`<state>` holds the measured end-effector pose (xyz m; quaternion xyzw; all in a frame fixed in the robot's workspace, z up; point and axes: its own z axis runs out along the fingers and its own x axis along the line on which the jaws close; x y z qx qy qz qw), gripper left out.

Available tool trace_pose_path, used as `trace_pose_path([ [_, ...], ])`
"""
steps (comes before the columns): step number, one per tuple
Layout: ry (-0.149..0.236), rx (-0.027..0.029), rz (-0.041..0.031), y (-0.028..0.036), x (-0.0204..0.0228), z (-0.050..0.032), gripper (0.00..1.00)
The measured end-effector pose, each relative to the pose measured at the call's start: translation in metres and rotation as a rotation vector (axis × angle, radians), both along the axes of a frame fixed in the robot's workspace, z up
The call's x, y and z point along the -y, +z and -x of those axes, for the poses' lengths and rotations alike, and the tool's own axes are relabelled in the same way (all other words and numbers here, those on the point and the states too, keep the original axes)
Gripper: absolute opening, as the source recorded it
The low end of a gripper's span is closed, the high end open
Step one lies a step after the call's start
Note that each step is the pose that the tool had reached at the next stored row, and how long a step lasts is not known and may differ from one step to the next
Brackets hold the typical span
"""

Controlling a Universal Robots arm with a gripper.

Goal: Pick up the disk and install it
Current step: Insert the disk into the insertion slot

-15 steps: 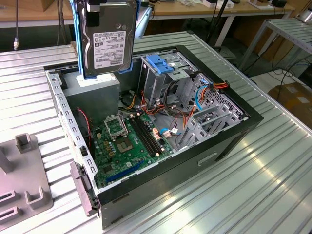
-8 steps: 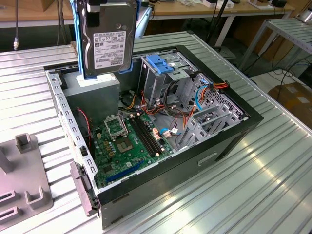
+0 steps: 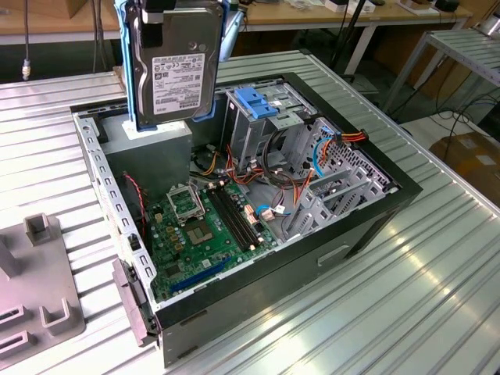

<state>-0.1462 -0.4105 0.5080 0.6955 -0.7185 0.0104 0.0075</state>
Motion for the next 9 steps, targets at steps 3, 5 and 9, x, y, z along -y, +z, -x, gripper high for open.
trace_pose_path([
  [3,0.000,0.0000,0.0000,-0.0002,0.0041,0.0000,0.37],
  [5,0.000,0.0000,0.0000,-0.0002,0.0054,0.0000,0.37],
  [9,0.000,0.0000,-0.0001,-0.0004,0.0080,0.0000,0.37],
])
